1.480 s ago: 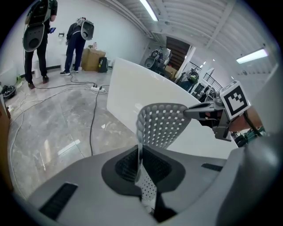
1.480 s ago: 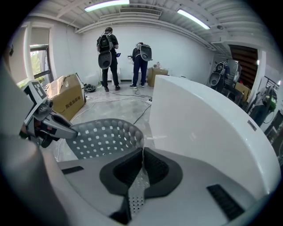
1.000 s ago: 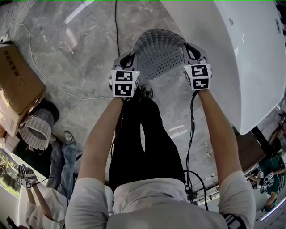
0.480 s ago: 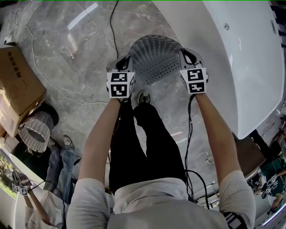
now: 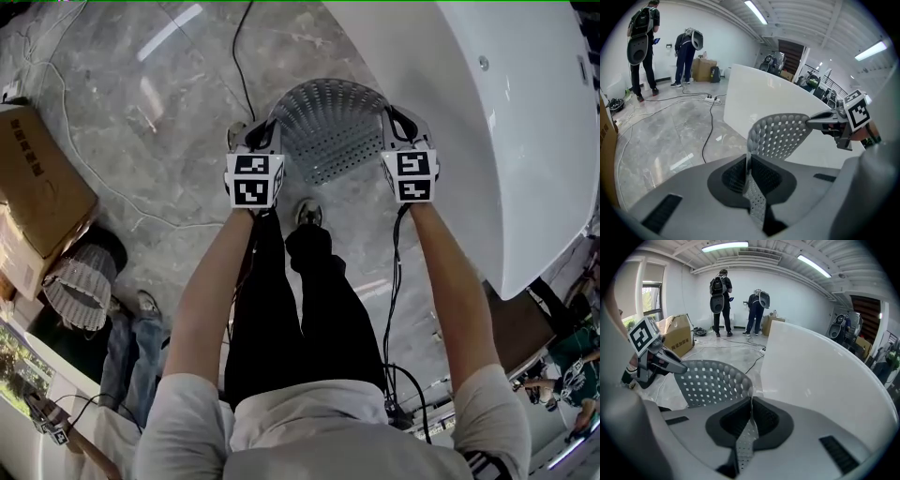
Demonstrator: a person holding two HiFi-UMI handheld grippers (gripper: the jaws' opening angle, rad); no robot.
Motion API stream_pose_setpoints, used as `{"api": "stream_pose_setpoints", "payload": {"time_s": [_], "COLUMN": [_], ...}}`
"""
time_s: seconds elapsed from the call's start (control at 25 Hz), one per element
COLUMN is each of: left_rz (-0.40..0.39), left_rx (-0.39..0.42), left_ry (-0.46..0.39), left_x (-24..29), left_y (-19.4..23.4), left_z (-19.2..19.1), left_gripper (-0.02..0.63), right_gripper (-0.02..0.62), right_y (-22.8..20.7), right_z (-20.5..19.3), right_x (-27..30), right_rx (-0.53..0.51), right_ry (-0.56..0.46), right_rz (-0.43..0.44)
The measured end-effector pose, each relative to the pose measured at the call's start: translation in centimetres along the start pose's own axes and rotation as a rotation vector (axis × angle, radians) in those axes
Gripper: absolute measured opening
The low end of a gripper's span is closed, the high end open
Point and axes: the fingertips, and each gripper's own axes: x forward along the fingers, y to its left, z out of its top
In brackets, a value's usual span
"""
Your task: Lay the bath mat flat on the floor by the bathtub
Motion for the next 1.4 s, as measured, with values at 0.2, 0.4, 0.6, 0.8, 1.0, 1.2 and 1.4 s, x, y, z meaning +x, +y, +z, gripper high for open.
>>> {"api": "stream_pose_setpoints", "payload": {"time_s": [0.2, 0.4, 0.6, 0.8, 1.0, 1.2, 1.4], "left_rz": [-0.046, -0.098, -0.125, -0.128, -0.107, -0.081, -0.061], "left_rx": [0.028, 0.067, 0.080, 0.104, 0.148, 0.129, 0.123], "left_ry": [0.022, 0.052, 0.079, 0.074, 0.049, 0.001, -0.022], "left_x": [2.8, 4.7, 6.7, 9.7, 11.6, 13.8, 15.0], "left_y": [1.3, 2.8, 4.7, 6.2, 7.5, 9.3, 11.0], "left_z": [1.0, 2.5, 3.1, 3.0, 2.0, 1.3, 0.1], "left_gripper": [0.025, 0.025, 0.025, 0.025, 0.025, 0.025, 0.025], "right_gripper": [0.017, 0.017, 0.016, 0.016, 0.016, 0.016, 0.016], "right_y": [-0.6, -1.2, -1.1, -1.4, -1.6, -0.6, 0.5], "right_z": [0.6, 1.0, 1.7, 0.8, 0.3, 1.0, 0.5], "right_x": [2.5, 4.1, 6.1, 9.4, 13.0, 15.9, 18.0], "right_rx": [0.024, 0.074, 0.093, 0.099, 0.072, -0.028, -0.080], "right_ry": [0.034, 0.077, 0.100, 0.082, 0.043, -0.022, -0.044], "right_rz": [-0.042, -0.089, -0.106, -0.119, -0.124, -0.126, -0.108]}}
